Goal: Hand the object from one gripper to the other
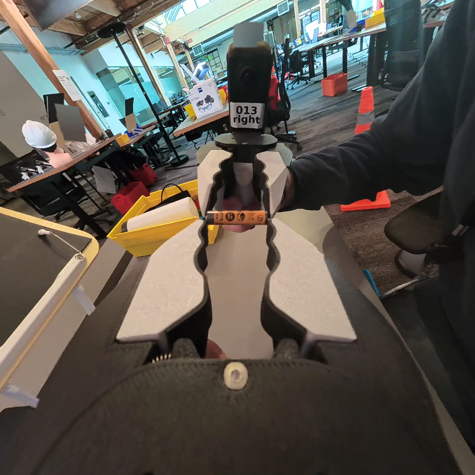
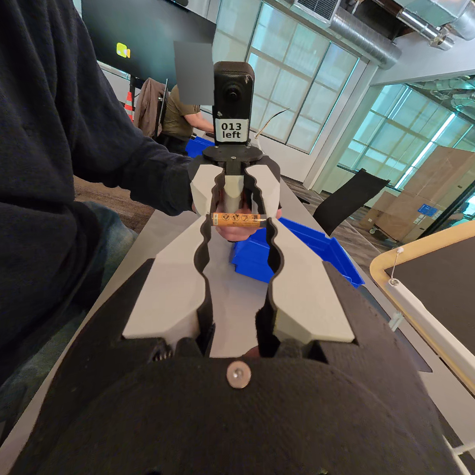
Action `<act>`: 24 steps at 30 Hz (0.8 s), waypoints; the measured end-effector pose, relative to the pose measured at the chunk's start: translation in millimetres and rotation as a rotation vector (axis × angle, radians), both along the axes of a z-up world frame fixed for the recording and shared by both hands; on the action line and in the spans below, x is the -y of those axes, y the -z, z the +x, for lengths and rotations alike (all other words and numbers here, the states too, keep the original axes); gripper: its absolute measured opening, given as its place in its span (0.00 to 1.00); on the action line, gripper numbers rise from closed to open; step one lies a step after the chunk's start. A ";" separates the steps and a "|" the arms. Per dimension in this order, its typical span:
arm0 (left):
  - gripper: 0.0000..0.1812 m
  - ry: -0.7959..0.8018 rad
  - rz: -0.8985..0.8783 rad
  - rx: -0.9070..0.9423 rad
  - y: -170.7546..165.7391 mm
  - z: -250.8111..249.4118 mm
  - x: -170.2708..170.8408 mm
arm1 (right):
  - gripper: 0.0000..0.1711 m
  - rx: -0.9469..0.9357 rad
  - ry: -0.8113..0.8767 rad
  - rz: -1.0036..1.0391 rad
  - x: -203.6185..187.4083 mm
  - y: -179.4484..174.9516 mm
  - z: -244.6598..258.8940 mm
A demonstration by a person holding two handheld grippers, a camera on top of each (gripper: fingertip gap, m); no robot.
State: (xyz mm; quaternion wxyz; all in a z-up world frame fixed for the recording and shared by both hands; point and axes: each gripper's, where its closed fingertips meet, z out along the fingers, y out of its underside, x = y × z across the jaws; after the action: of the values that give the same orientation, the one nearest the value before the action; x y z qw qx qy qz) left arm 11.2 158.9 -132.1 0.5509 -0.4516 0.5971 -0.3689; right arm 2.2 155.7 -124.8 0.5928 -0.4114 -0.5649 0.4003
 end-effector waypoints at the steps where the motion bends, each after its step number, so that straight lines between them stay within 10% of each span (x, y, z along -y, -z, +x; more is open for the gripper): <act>1: 0.24 0.006 -0.002 0.001 0.2 0.3 0.7 | 0.24 0.004 -0.006 -0.001 0.5 0.8 0.0; 17: 0.24 0.013 0.046 -0.005 1.7 0.5 5.0 | 0.23 0.006 -0.021 -0.012 4.5 1.5 -1.5; 24: 0.24 0.021 -0.296 0.038 -4.0 -8.0 -6.7 | 0.31 0.085 0.146 0.140 -3.5 8.1 3.1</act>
State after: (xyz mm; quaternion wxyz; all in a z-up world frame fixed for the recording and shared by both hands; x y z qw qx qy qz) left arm 3.2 165.7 -128.1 0.4857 -0.5146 0.5304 -0.4668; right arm 5.3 159.2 -132.9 0.6232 -0.4259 -0.5845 0.2978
